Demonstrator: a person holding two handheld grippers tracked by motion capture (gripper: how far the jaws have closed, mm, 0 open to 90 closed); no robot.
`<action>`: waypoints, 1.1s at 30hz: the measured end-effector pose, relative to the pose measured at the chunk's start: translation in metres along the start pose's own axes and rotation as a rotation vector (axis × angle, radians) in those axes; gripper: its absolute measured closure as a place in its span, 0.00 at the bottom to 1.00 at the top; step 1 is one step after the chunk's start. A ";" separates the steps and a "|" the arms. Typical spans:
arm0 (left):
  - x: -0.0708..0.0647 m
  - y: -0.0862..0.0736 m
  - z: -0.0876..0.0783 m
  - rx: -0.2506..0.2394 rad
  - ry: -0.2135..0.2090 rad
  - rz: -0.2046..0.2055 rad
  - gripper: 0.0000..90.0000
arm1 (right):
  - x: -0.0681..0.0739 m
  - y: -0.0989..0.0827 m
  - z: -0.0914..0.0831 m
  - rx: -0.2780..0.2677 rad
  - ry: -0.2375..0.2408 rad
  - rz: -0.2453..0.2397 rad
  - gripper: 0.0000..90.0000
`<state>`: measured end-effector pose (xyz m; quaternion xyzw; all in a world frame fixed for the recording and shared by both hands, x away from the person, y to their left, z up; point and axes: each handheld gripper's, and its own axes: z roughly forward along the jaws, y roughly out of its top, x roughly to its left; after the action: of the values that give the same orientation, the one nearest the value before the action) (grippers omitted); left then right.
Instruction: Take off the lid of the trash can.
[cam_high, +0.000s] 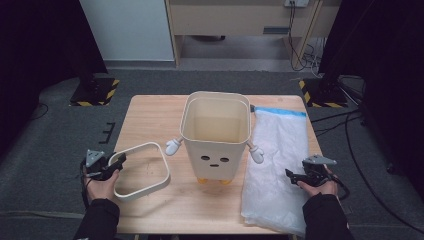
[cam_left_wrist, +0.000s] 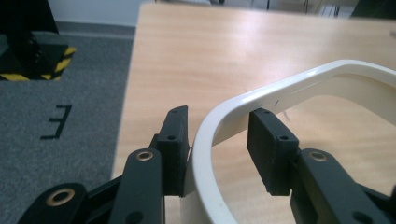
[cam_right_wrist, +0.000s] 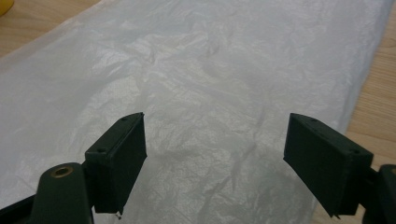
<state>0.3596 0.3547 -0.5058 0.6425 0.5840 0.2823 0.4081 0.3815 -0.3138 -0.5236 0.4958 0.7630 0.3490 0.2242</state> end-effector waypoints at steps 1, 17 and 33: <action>-0.003 -0.005 0.005 0.045 -0.002 0.028 0.64 | -0.002 0.000 -0.003 -0.007 -0.004 0.016 0.23; -0.012 -0.018 0.027 0.168 -0.035 0.075 0.48 | -0.007 0.001 -0.011 -0.033 -0.029 0.055 0.23; -0.026 -0.020 0.031 0.247 -0.050 0.184 0.06 | -0.021 -0.011 -0.027 -0.012 -0.081 0.123 0.22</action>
<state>0.3716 0.3226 -0.5354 0.7453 0.5428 0.2283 0.3125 0.3646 -0.3446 -0.5146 0.5541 0.7194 0.3462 0.2358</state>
